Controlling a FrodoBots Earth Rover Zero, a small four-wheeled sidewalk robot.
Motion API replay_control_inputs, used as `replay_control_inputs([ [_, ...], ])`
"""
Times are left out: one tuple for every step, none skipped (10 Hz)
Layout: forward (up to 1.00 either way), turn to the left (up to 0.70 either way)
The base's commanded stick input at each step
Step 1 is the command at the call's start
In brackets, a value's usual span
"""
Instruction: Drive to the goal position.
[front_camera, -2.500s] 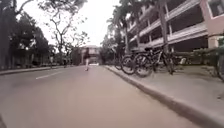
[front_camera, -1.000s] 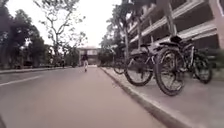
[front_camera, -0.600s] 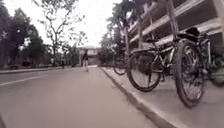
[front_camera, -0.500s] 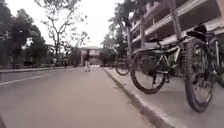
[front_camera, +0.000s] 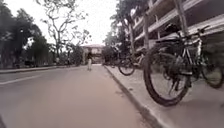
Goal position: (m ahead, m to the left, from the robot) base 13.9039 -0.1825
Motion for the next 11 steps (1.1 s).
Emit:
replay_control_inputs([
  [1.0, 0.0],
  [1.0, 0.0],
  [1.0, 0.19],
  [1.0, 0.27],
  [1.0, 0.27],
  [1.0, 0.0],
  [1.0, 0.0],
  [1.0, 0.0],
  [1.0, 0.0],
  [1.0, 0.0],
  [1.0, 0.0],
])
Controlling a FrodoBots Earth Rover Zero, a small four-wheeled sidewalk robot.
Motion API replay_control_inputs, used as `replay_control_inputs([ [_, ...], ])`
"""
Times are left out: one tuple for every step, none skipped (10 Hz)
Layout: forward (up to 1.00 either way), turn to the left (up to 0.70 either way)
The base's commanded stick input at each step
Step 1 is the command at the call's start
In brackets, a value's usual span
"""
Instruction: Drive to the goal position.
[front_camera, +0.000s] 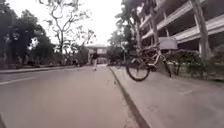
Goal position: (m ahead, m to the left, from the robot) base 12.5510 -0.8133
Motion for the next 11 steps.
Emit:
replay_control_inputs([
  [1.0, 0.0],
  [1.0, 0.0],
  [1.0, 0.0],
  [1.0, 0.0],
  [1.0, 0.0],
  [1.0, 0.0],
  [1.0, 0.0],
  [1.0, 0.0],
  [1.0, 0.21],
  [1.0, 0.27],
  [1.0, 0.27],
])
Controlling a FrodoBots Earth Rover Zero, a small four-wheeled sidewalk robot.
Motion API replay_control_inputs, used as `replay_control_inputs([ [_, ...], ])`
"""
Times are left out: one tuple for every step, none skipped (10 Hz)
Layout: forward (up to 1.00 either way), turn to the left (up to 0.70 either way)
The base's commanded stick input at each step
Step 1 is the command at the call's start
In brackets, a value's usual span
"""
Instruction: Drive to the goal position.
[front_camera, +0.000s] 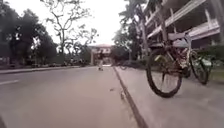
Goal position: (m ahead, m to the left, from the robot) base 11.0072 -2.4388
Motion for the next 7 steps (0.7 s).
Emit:
replay_control_inputs([
  [1.0, 0.27],
  [1.0, 0.27],
  [1.0, 0.27],
  [1.0, 0.27],
  [1.0, 0.27],
  [1.0, 0.15],
  [1.0, 0.0],
])
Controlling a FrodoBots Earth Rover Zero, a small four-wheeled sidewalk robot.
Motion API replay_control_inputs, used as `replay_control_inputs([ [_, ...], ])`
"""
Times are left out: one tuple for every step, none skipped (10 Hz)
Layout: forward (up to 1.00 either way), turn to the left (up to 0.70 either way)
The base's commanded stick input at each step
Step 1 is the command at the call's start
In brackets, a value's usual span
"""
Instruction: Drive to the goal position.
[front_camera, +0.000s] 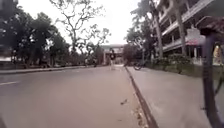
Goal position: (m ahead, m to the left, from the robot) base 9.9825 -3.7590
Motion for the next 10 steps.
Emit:
replay_control_inputs([
  [1.0, 0.0],
  [1.0, 0.0],
  [1.0, 0.0],
  [1.0, 0.0],
  [1.0, 0.0],
  [1.0, 0.0],
  [1.0, 0.0],
  [1.0, 0.0],
  [1.0, 0.0],
  [1.0, 0.0],
])
